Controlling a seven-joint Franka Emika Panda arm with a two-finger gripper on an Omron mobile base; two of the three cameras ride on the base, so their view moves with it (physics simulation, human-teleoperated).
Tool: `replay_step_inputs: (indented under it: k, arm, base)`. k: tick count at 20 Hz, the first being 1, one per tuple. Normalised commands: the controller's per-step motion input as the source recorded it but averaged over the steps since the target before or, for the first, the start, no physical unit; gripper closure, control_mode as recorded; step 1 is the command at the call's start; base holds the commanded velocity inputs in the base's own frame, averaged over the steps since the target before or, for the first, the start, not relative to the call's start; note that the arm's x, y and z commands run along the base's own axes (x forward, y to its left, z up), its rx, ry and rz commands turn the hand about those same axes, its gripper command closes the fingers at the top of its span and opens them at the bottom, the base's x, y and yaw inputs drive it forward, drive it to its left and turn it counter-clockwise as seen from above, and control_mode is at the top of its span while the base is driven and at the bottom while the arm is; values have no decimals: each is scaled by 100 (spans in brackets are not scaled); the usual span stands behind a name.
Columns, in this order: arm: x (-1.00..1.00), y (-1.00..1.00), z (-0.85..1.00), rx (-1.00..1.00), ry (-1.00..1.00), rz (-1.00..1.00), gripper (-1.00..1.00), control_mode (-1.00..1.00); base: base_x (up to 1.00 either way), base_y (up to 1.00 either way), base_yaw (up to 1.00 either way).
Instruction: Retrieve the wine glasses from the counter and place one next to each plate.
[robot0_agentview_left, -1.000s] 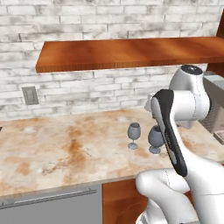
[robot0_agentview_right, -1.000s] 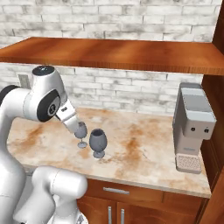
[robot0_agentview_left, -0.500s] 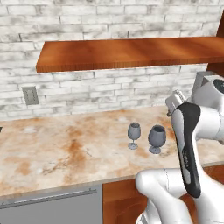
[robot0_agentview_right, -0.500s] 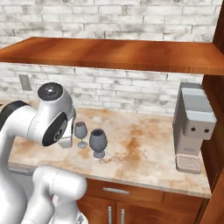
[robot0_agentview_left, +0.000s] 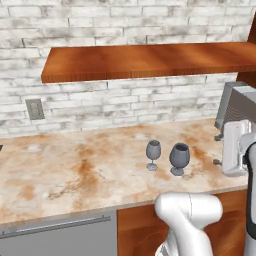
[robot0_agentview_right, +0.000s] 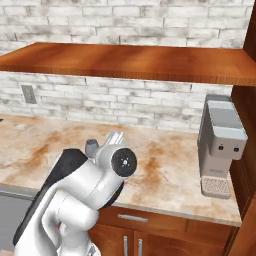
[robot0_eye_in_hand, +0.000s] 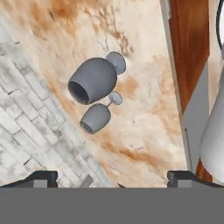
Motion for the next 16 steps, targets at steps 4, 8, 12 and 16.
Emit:
replay_step_inputs:
  k: [4,8,12,16]
  arm:
    - [30,-21,-29,42,14,1,-100,-100]
    - [37,-20,-27,28,24,1,-100,-100]
    - [33,-15,-21,13,31,0,-100,-100]
    - [26,-23,-34,14,15,0,-100,-100]
  base:
    - [0,0,0]
    - [0,0,0]
    - [0,0,0]
    - [0,0,0]
